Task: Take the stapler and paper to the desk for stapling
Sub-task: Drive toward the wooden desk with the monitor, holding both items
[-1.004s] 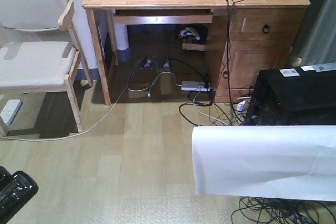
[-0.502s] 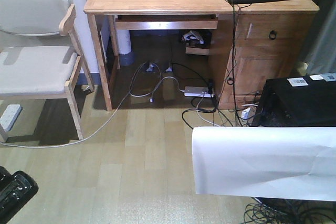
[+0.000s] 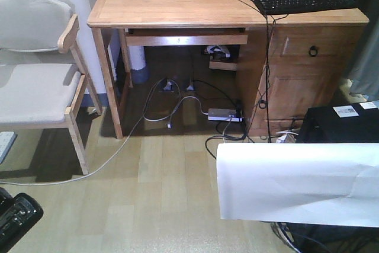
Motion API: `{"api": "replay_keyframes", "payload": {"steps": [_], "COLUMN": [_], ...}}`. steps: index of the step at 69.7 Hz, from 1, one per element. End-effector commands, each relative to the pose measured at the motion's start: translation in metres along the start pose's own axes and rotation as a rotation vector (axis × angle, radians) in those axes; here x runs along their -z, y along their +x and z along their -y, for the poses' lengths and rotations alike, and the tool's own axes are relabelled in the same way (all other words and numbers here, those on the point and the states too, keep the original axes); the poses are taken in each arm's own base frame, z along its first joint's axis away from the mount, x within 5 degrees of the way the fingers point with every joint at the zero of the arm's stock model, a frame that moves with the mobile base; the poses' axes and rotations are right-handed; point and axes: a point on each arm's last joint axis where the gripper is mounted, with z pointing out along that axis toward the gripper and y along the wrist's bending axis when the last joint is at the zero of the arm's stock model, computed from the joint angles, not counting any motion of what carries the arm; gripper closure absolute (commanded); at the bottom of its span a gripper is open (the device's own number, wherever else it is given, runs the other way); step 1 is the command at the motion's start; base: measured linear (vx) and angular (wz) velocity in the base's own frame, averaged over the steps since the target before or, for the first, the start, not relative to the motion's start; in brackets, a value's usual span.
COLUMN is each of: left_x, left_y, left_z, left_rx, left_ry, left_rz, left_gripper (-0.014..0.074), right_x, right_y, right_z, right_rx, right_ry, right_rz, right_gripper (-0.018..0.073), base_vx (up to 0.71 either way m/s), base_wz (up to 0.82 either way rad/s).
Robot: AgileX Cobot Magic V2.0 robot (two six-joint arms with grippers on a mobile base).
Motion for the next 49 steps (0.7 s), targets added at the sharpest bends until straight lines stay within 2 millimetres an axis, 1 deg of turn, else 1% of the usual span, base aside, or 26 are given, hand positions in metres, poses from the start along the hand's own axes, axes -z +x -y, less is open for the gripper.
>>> {"api": "replay_keyframes", "payload": {"steps": [1, 49], "left_x": [0.0043, 0.0043], "left_y": [-0.0173, -0.0173], "left_z": [-0.0009, -0.0009], "left_rx": [0.015, 0.015], "left_ry": [-0.009, -0.009], "left_rz": [0.128, 0.128], "left_gripper": [0.0603, 0.0603], "right_x": [-0.0030, -0.0030], "right_y": [-0.0047, -0.0047], "right_z": [-0.0110, -0.0110], "right_rx": [-0.006, -0.006], "right_ry": [-0.061, -0.061], "right_rz": [0.003, 0.003], "right_gripper": [0.0564, 0.0564], "base_vx": [0.22, 0.22], "base_wz": [0.01, 0.04]}}
